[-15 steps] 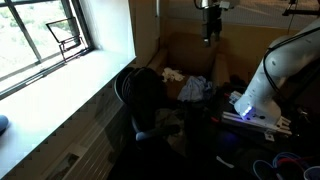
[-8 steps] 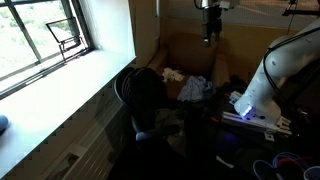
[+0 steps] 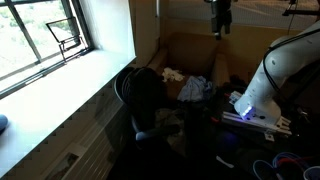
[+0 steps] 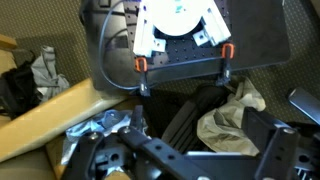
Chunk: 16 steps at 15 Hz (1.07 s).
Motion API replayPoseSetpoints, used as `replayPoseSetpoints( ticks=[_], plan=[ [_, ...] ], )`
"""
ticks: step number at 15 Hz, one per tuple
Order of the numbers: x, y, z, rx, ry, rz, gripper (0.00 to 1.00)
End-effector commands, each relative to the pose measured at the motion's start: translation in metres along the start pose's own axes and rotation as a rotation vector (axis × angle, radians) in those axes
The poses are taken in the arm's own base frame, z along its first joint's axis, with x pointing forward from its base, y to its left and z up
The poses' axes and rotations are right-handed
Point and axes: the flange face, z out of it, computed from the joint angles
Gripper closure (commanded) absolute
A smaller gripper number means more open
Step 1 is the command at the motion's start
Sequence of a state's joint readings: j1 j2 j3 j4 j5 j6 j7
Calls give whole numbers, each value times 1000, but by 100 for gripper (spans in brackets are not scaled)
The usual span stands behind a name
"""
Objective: Move the bag and clothing from the black chair to the brown chair then hang the belt on the armrest of the black chair
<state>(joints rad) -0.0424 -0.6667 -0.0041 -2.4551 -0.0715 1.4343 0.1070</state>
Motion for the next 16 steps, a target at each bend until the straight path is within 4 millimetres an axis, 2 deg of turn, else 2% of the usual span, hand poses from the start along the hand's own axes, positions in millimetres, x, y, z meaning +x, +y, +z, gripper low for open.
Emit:
replayPoseSetpoints(
  ticks=[1, 3, 4, 5, 7, 16],
  plan=[
    [-70, 8, -58, -78, -27, 58, 0],
    [-102, 1, -100, -128, -27, 67, 0],
    [-82, 8, -69, -77, -23, 45, 0],
    [-100, 5, -87, -94, -7, 50, 0],
    [-113, 0, -102, -106, 17, 53, 0],
    [-103, -1, -99, -115, -9, 54, 0]
  ],
)
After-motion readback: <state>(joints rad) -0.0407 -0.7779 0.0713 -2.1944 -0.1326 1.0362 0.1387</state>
